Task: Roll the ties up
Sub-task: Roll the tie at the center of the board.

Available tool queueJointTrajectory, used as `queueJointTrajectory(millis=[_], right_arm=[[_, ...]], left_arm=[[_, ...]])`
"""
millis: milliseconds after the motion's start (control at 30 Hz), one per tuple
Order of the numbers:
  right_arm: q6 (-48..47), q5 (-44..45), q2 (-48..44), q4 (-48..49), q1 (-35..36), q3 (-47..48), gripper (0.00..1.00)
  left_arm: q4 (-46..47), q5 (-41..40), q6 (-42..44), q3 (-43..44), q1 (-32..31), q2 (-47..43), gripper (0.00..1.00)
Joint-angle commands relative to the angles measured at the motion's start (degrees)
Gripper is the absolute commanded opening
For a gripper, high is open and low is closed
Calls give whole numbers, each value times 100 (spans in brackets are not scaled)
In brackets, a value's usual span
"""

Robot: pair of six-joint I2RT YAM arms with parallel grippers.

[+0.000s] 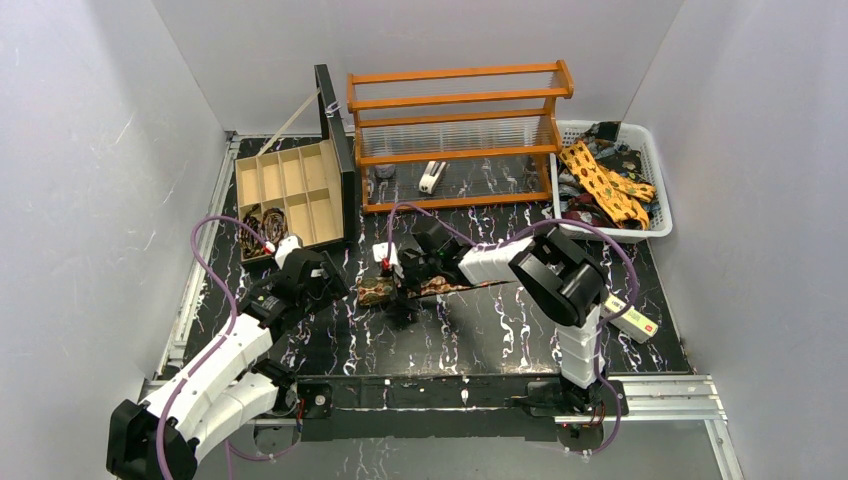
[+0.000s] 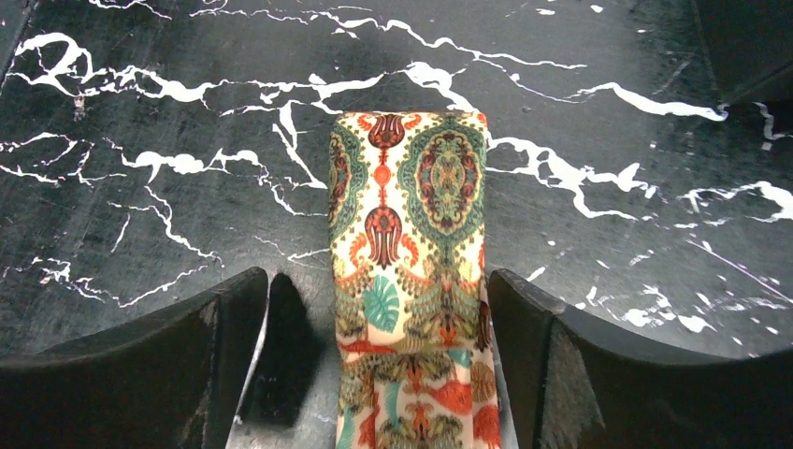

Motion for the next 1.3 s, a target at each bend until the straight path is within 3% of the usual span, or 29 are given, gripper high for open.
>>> queueJointTrajectory(millis=[0,167,233,333,367,433,500,633,900,1267], right_arm=[[653,569,-795,697,12,-271,98],[1899,1809,-1607,1678,1,-836,99],[3024,2762,-1928,1804,-13,-976,99],[5438,4546,-2209,289,-105,-610,99],[5906,4770,-2197,-317,-168,-412,99],[6724,4414,-2100,-1336,-273,-87,99],[7105,3543,-2024,-1271,-280,-158,99],[8034,2916,-1830,-916,-280,-434,80],[7926,2413,-1237,-1188,-230,86,49],[7944,2178,-695,-1451,-153,489,40]], left_arm=[[105,111,-60,-72,26,-45,76],[131,211,68,-33,26,-10,79],[189,287,135,-44,42,46,80],[502,618,179,-139,110,178,82],[615,759,194,-186,156,269,82],[740,944,199,-222,239,366,83],[939,1176,218,-299,373,393,84],[1398,2100,295,-527,888,482,85],[1945,2930,364,-860,1382,642,82],[1820,2841,449,-833,1411,737,81]])
